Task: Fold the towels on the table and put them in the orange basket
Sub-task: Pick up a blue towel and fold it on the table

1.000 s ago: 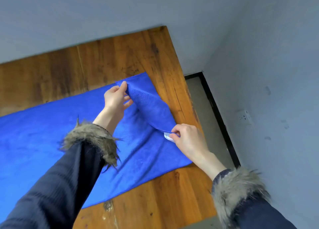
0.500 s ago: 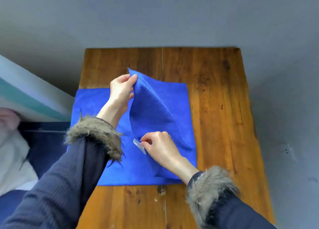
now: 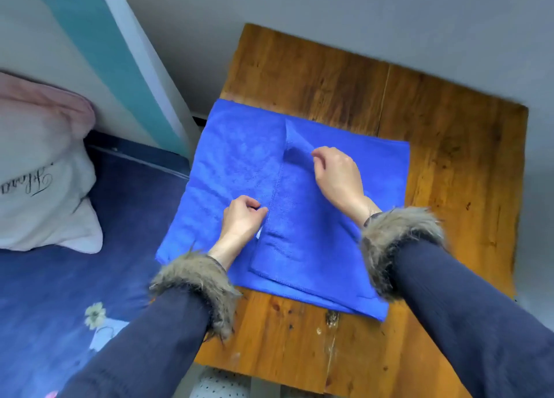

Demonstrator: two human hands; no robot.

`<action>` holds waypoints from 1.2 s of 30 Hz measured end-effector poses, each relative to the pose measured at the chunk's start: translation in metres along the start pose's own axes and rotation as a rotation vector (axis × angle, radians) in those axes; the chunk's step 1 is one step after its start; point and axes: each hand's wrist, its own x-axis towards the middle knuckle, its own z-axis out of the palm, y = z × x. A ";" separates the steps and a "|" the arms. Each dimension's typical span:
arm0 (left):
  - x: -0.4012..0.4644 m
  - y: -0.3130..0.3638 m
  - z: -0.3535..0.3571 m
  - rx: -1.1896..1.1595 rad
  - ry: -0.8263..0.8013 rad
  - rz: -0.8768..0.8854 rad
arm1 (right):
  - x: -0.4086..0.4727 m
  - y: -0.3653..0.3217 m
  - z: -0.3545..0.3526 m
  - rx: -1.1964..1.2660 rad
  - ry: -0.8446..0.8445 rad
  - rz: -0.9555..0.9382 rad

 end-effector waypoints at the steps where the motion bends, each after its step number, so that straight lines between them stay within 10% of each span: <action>1: -0.004 -0.003 0.002 0.083 -0.010 0.018 | 0.011 0.000 0.000 -0.038 0.023 -0.006; 10: -0.024 -0.023 0.022 0.613 0.005 0.166 | 0.060 -0.006 0.019 -0.346 -0.155 -0.088; 36: -0.031 -0.011 0.062 0.637 -0.068 0.269 | -0.012 0.108 -0.010 -0.353 -0.261 0.136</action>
